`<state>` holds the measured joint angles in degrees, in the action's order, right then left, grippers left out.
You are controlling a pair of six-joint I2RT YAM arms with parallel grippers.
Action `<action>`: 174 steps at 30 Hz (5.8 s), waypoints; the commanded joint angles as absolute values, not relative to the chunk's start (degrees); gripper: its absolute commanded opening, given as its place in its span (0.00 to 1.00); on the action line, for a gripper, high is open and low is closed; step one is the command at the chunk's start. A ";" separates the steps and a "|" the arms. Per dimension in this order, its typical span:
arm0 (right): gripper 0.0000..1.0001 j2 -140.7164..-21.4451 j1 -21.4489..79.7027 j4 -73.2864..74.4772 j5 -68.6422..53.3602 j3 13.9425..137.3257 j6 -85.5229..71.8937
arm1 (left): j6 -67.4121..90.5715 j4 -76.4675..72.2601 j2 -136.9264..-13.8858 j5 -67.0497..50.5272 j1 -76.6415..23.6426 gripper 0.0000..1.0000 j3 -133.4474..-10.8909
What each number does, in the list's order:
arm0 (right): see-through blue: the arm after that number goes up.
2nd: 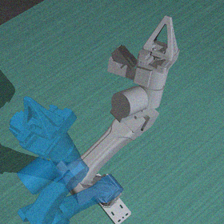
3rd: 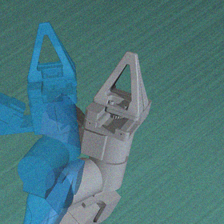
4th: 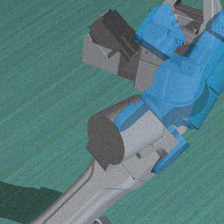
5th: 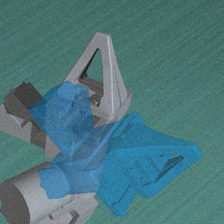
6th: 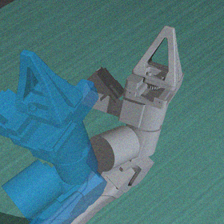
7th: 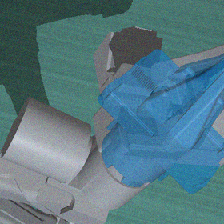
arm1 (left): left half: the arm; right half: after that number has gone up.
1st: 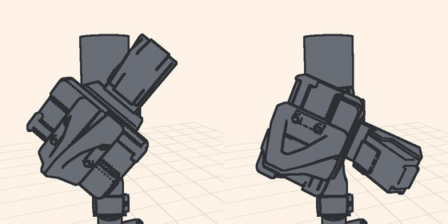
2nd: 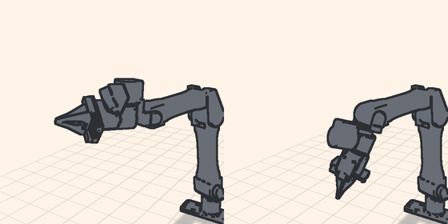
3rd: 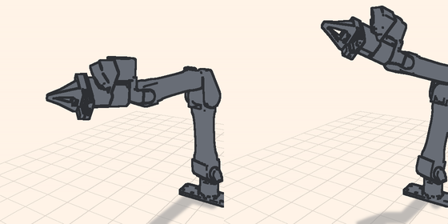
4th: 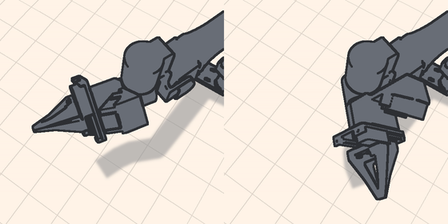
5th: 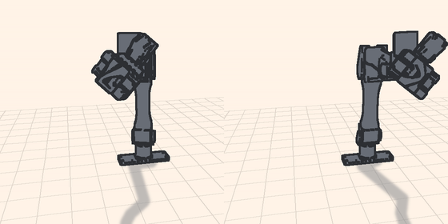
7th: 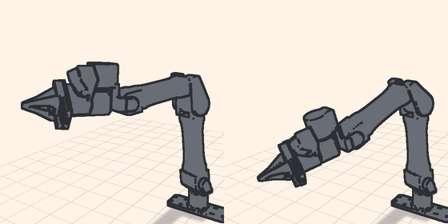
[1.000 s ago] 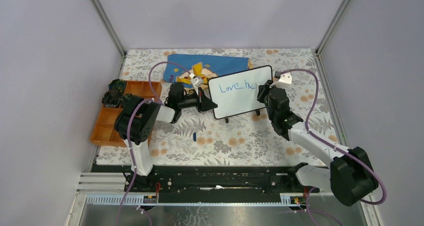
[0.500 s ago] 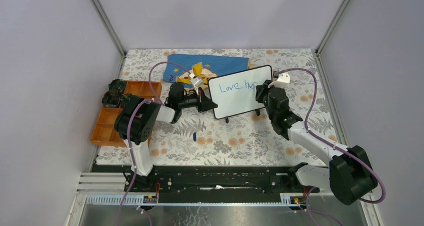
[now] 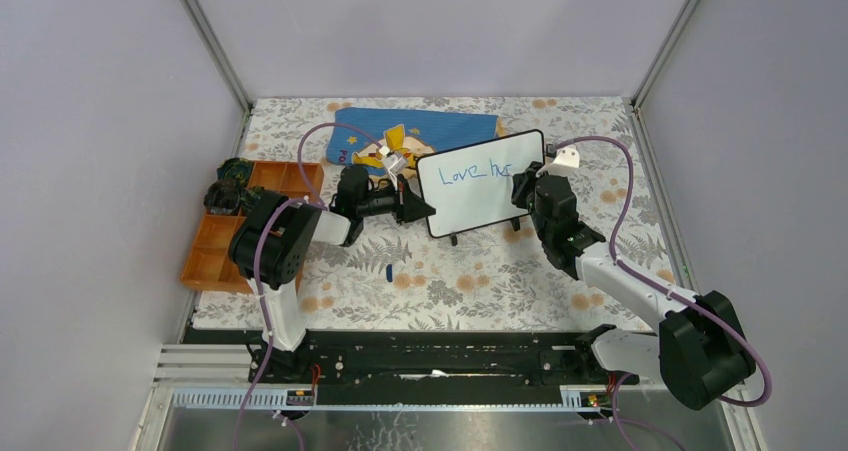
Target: Write a sentence on the whiteboard
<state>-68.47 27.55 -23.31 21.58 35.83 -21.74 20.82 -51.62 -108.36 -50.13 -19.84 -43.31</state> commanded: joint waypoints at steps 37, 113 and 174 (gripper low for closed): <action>0.00 -68.14 27.20 -24.22 25.84 40.02 -20.26 | 15.91 -41.45 -110.65 -48.16 -21.36 0.00 -41.66; 0.00 -62.87 26.41 -25.62 24.22 40.02 -20.71 | 15.03 -40.24 -110.13 -47.24 -21.80 0.00 -41.75; 0.00 -67.44 23.02 -22.42 22.00 37.67 -24.63 | 14.47 -39.54 -109.36 -45.79 -22.14 0.00 -41.80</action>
